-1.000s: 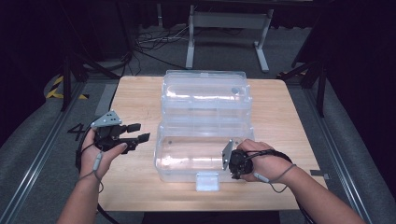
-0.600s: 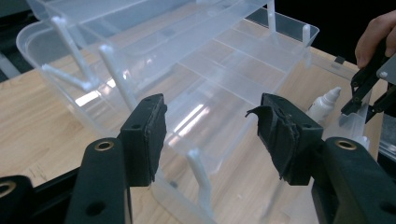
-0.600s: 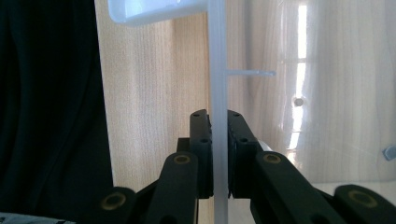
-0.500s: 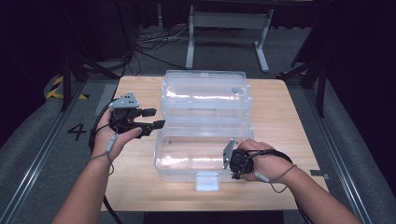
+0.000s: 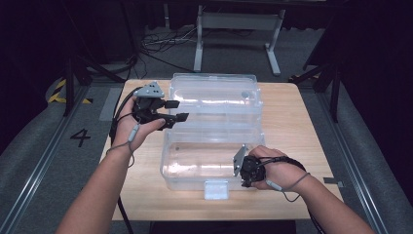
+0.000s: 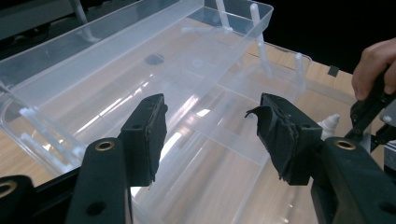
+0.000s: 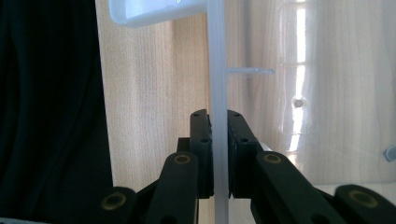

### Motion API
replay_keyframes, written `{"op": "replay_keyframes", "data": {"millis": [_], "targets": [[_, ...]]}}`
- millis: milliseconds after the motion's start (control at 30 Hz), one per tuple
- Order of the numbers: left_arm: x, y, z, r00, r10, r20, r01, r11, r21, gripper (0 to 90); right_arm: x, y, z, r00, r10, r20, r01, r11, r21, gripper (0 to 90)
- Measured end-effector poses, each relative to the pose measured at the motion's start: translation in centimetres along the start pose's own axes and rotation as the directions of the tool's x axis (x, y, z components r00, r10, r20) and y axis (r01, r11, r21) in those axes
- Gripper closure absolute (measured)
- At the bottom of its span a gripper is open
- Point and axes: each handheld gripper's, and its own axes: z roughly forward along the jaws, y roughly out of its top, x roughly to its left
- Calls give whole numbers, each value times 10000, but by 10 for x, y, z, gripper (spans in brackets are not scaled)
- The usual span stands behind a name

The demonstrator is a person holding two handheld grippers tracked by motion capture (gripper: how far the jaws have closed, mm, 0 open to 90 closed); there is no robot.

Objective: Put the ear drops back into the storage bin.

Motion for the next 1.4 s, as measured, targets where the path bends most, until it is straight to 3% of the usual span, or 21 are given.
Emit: {"op": "replay_keyframes", "data": {"millis": [300, 633, 967, 1200, 1400], "targets": [[7, 16, 20, 9999, 58, 85, -58, 9999, -92, 427, 0, -1, 0, 10000, 2, -48, -2, 10000, -46, 834], [9, 26, 43, 9989, 270, 375, -290, 9981, 540, 448, -1, -2, 0, 10000, -61, -25, 61, 9998, -172, 834], [8, 30, 59, 9954, 494, 826, -557, 9956, 750, 491, 0, -3, 0, 10000, 9, -70, -11, 9998, -201, 834], [4, 34, 71, 9861, 1020, 1313, -1172, 9866, 1135, 539, -1, -3, 0, 9999, -27, -97, 24, 9997, -254, 832], [0, 33, 82, 9803, 1374, 1417, -1592, 9749, 1557, 564, -1, -4, 0, 10000, -12, -83, 10, 9997, -241, 833]]}}
